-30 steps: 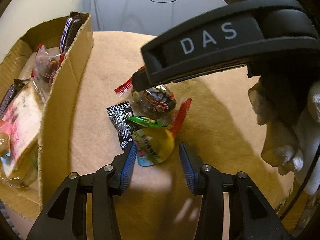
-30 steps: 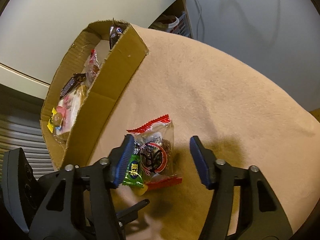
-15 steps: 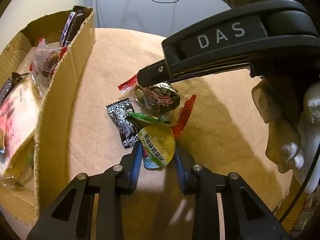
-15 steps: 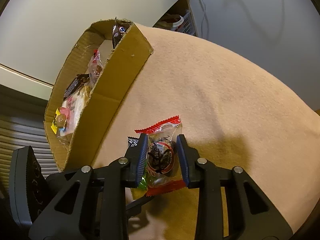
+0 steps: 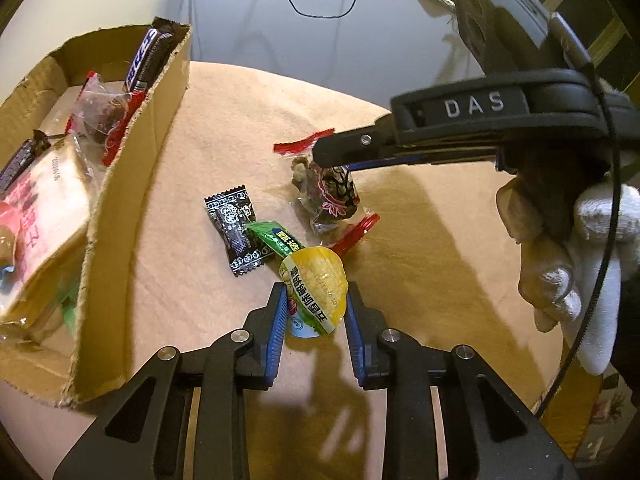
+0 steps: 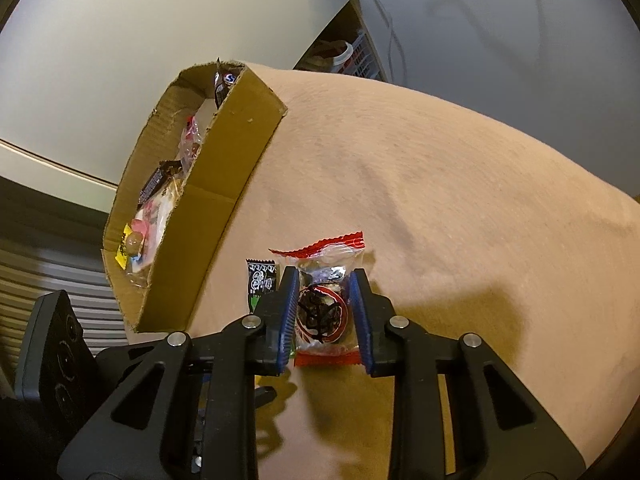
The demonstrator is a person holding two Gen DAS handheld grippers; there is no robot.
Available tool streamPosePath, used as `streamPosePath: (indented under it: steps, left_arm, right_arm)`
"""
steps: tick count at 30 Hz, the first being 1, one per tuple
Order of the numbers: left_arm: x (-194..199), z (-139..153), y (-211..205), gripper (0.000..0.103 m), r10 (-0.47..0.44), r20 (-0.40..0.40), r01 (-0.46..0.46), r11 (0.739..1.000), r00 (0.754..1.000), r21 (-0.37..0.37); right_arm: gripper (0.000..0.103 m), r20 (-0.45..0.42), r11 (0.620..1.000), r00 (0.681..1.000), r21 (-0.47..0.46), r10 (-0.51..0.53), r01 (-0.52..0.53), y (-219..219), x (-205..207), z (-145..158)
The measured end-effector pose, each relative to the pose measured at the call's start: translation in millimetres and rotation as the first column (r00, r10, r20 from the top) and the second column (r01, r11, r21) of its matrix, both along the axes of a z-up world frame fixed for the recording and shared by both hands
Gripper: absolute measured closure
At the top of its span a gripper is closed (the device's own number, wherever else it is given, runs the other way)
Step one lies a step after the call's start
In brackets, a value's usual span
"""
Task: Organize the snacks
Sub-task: 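Grasp the yellow round candy with the left tool while the right tool grasps the red-wrapped cookie pack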
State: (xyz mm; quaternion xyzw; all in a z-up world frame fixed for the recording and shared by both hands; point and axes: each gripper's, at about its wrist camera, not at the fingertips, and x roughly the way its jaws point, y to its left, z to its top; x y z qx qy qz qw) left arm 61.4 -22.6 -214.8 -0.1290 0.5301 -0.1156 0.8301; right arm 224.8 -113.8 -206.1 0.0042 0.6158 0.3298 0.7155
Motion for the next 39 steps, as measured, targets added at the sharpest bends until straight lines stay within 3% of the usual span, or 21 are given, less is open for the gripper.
streamPosePath:
  steps: [7,9,15,17,19,20,23,25,28,39]
  left_arm:
    - [6.6,-0.9,14.6,0.077,0.001,0.017,-0.001,1.0,1.0,-0.002]
    - [2.5,1.9,14.1,0.077,0.0,0.021,0.0,1.0,1.0,-0.003]
    - [-0.7,6.8,24.9,0.077,0.009,0.022,-0.009,1.0,1.0,0.002]
    - [-2.3,10.7,27.6,0.077,0.009,0.025,-0.009,1.0,1.0,0.004]
    - [-3.9,11.5,30.9,0.077,0.009,0.027,-0.009,1.0,1.0,0.01]
    - [-6.3,12.9,29.0,0.077,0.01,0.027,-0.011,1.0,1.0,0.009]
    - [-8.8,17.5,35.1,0.077,0.018,0.028,-0.018,1.0,0.999,0.009]
    - [-10.1,20.8,38.2,0.077,0.021,0.033,-0.022,1.0,0.999,0.01]
    - [-10.4,27.1,41.9,0.077,0.033,0.04,-0.033,0.999,0.999,0.011]
    - [-19.2,65.1,59.8,0.077,0.078,0.115,-0.082,0.996,0.99,0.03]
  right_arm:
    - [0.08,-0.001,0.999,1.0,0.032,-0.03,0.03,-13.5,-4.8,4.2]
    - [0.102,-0.001,0.998,0.999,0.039,-0.041,0.041,-15.0,-5.1,4.1]
    - [0.101,-0.021,0.999,0.999,0.036,-0.025,0.026,-10.5,-4.1,-2.5]
    - [0.087,-0.017,1.0,1.0,0.021,-0.018,0.019,-5.7,-5.3,-2.2]
    - [0.052,0.01,1.0,1.0,-0.021,0.003,-0.002,2.3,-7.1,-2.5]
    - [0.051,0.026,0.999,0.999,-0.051,0.02,-0.018,7.9,-8.2,-3.9]
    - [0.051,0.01,0.995,0.998,-0.084,0.056,-0.055,18.9,-8.4,-14.1]
    - [0.062,-0.001,0.991,0.998,-0.119,0.056,-0.055,23.2,-6.8,-24.4]
    - [0.067,0.005,0.992,0.998,-0.116,0.056,-0.055,22.6,-5.8,-25.4]
    - [0.068,0.087,0.998,0.995,-0.046,0.043,-0.039,16.9,-6.5,15.8]
